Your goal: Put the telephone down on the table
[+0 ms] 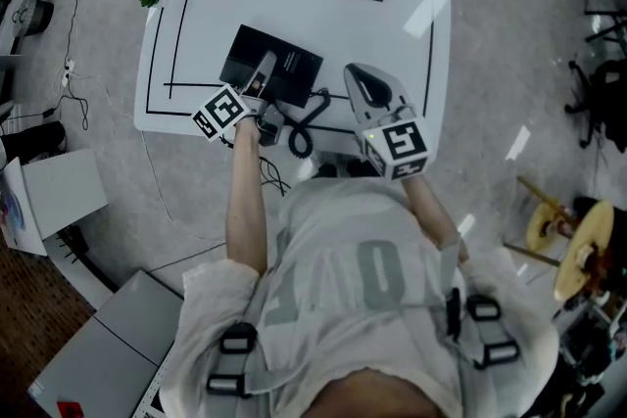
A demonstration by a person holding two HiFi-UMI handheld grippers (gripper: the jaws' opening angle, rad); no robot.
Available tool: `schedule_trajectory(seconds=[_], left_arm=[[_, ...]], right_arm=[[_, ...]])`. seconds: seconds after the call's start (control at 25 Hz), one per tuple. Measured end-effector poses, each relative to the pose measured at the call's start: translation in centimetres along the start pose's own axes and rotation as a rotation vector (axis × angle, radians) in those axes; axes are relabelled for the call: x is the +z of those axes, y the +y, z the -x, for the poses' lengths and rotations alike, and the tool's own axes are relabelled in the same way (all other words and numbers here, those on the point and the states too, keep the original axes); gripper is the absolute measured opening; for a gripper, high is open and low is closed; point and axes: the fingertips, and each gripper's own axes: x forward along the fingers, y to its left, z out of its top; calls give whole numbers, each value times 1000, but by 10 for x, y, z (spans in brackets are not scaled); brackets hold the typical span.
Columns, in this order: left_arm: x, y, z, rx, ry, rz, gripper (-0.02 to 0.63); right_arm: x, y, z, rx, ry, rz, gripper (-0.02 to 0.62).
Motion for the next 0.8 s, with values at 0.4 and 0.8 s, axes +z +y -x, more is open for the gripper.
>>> schedule_trajectory(seconds=[0.4, 0.8], left_arm=[[1, 6, -2, 8, 23, 85, 169], [1, 13, -4, 43, 24, 197, 220]], right_arm=[[-9, -3, 3, 6, 25, -9, 8], [-7, -1, 3, 15, 21, -20, 8]])
